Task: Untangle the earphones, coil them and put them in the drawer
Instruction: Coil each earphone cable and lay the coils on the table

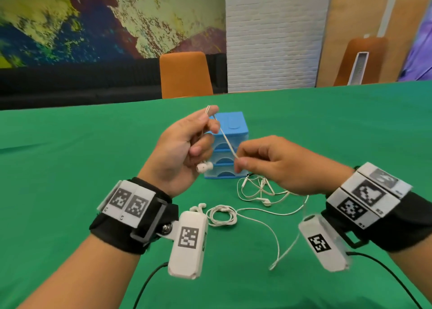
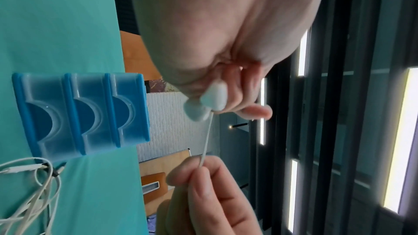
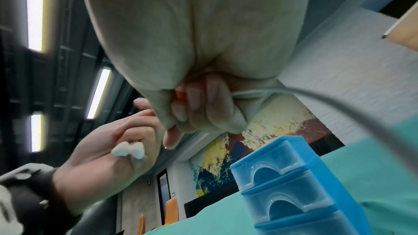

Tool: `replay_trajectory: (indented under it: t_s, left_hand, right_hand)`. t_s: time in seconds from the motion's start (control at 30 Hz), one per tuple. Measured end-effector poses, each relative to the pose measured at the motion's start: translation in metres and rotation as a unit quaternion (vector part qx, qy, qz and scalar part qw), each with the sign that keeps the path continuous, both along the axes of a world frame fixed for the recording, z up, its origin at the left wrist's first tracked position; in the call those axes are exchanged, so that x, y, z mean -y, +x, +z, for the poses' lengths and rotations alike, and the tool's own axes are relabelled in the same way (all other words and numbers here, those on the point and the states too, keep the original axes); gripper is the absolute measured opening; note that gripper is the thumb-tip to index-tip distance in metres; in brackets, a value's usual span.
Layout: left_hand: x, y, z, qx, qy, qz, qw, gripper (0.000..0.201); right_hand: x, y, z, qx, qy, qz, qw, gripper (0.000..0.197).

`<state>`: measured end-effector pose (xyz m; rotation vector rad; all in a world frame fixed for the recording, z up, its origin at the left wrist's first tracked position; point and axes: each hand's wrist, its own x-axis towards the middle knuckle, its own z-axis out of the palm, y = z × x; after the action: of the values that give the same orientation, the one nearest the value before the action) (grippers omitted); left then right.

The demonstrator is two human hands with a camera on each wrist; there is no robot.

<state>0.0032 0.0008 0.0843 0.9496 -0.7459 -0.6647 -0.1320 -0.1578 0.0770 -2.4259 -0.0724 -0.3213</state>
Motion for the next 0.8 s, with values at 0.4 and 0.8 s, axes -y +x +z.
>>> replay_trajectory:
  t_s: [0.4, 0.8]
  left_hand:
    - [0.009, -0.006, -0.022, 0.197, 0.103, -0.044, 0.974, 0.041]
    - [0.013, -0.017, -0.014, 0.086, 0.039, 0.025, 0.995, 0.032]
  right_hand:
    - [0.012, 0.005, 0.048, 0.016, -0.081, 0.043, 0.996, 0.02]
    - [0.027, 0.022, -0.011, 0.044, 0.008, -0.051, 0.998, 0.034]
